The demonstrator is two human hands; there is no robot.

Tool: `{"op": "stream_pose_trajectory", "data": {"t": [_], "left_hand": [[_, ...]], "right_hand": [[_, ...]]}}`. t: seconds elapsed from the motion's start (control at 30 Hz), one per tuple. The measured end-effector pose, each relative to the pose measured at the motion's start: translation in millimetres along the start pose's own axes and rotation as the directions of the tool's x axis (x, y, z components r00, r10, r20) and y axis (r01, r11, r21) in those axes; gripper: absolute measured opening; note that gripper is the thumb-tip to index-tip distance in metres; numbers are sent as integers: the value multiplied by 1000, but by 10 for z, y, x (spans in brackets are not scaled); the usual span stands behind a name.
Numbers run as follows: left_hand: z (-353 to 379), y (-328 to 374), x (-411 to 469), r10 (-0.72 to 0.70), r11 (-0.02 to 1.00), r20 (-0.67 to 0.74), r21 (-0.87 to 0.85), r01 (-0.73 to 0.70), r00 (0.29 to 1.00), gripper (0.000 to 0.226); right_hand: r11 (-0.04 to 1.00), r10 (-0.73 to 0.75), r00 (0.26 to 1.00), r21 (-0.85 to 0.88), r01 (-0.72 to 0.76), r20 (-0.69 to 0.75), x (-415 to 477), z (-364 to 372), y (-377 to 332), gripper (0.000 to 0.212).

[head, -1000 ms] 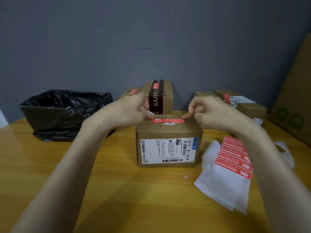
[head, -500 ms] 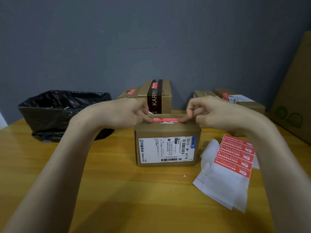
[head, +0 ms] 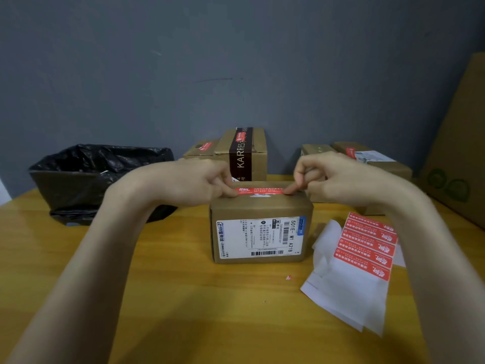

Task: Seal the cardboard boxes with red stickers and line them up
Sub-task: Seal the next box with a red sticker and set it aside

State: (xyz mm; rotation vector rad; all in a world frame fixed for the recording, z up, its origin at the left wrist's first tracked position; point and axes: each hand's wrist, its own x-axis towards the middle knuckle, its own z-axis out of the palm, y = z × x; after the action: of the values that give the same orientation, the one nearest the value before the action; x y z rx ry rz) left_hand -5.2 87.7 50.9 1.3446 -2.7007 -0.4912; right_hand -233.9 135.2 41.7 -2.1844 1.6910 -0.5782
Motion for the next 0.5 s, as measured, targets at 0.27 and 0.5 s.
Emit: {"op": "stream_pose_trajectory", "data": {"t": [0.27,0.5], "left_hand": [[-7,-21,-8,0,997,-2,78,0,1000,25],[39,-130,83,-8,998,-35,64,10,999,87]], "right_hand": [[999,1,1000,-44,-1,-9,33,38,5,23],[994,93,992,-42,-96,-80,10,-4,141,51]]}}
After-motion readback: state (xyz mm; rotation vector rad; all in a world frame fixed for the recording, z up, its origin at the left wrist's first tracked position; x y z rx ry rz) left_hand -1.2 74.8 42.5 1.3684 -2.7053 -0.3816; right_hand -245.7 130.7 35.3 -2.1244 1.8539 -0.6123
